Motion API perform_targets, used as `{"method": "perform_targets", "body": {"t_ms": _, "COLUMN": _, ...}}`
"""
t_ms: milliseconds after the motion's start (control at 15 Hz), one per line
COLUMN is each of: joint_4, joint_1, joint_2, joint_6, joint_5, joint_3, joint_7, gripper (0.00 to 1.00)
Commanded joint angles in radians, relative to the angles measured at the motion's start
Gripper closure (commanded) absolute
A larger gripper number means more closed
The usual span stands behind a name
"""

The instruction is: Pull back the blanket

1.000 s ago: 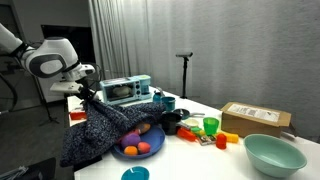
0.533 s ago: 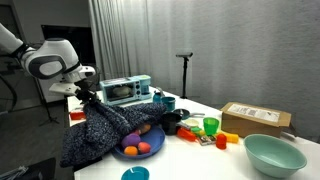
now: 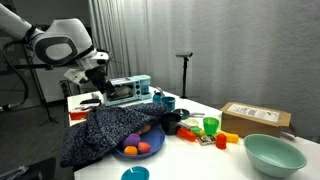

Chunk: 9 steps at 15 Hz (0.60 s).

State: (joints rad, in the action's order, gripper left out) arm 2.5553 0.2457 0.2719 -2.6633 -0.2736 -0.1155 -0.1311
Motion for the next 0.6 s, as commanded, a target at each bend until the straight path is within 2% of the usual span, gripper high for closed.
{"method": "perform_targets", "body": {"t_ms": 0, "joint_4": -0.061, "joint_1": -0.116, "joint_2": -0.01, "joint_6": 0.086, "joint_5": 0.085, "joint_3": 0.046, "joint_7": 0.11, "gripper": 0.0}}
{"method": "perform_targets", "body": {"t_ms": 333, "joint_4": -0.136, "joint_1": -0.238, "joint_2": -0.105, "joint_6": 0.226, "joint_5": 0.113, "joint_3": 0.127, "joint_7": 0.19, "gripper": 0.0}}
{"method": "perform_targets", "body": {"t_ms": 533, "joint_4": -0.177, "joint_1": -0.258, "joint_2": -0.176, "joint_6": 0.348, "joint_5": 0.042, "joint_3": 0.17, "joint_7": 0.164, "gripper": 0.0}}
